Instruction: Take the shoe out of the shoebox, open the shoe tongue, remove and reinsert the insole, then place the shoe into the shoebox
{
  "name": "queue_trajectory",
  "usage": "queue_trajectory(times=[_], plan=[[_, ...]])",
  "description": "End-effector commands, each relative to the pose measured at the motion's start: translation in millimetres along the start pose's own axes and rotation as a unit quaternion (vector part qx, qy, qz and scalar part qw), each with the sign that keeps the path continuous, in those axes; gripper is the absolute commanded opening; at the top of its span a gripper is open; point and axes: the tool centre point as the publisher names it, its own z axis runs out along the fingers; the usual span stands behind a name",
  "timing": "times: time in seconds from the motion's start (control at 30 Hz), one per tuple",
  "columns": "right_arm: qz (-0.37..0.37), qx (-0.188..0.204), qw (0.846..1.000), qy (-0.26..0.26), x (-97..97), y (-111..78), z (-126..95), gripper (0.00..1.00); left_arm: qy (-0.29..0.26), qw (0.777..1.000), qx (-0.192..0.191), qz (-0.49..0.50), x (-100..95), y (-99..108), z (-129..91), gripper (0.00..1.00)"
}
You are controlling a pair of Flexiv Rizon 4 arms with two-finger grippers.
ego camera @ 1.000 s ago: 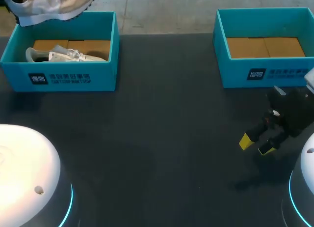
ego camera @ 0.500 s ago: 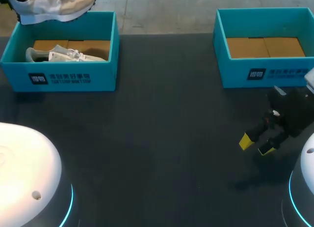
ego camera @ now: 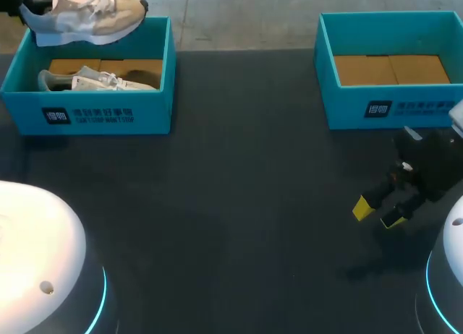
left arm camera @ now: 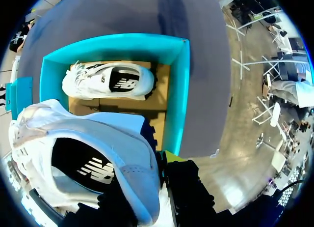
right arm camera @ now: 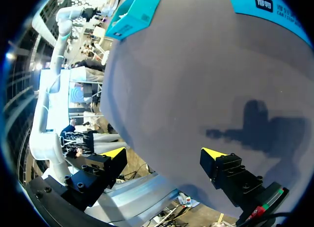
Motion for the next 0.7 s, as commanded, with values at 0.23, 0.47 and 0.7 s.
queue_trajectory(times=[0.23,0.47,0.7], plan=[[0.001,0.0,1.0,-0.001,0.5,-0.9,1,1.0,0.013,0.999,0.013,0.031,3.5,-19,20,0.0],[0.001,0.0,1.0,-0.001,0.5,-0.9,1,1.0,0.024,0.999,0.018,0.03,4.5,-23,30,0.0],[0.001,0.0,1.0,-0.001,0.5,-0.9,1,1.0,0.026,0.999,0.018,0.022,6.2,-17,31,0.0]])
